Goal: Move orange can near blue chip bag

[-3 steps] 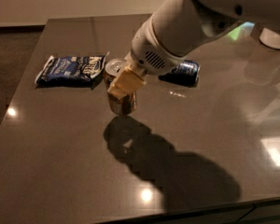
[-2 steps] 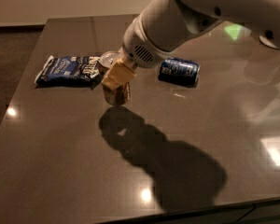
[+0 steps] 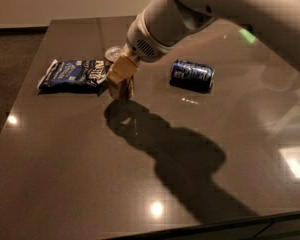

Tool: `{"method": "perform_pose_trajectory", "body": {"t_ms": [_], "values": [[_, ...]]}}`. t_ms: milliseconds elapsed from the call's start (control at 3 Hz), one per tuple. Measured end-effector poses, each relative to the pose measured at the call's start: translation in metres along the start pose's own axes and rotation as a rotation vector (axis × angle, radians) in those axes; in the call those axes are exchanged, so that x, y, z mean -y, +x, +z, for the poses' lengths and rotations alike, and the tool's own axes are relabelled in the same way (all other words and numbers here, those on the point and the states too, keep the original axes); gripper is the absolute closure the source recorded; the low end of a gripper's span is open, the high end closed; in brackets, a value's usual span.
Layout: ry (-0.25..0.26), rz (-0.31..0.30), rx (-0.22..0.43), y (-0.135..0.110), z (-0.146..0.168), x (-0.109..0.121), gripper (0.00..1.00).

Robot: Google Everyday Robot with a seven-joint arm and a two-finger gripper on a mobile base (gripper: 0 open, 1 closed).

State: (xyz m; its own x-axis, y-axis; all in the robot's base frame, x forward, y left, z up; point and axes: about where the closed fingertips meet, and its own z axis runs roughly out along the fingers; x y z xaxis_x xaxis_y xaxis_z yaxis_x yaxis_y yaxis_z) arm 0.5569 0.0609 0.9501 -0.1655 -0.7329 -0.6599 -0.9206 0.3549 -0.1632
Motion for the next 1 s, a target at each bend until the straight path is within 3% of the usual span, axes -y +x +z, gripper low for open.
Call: {"method": "perform_pose_trajectory", "body": {"t_ms": [667,1000], "values": [[-0.048,0.04,0.017,0.005,0.037,0.019,1.0],[-0.052,0.048,0.017,0.006,0.048,0.022,0.84]]}}
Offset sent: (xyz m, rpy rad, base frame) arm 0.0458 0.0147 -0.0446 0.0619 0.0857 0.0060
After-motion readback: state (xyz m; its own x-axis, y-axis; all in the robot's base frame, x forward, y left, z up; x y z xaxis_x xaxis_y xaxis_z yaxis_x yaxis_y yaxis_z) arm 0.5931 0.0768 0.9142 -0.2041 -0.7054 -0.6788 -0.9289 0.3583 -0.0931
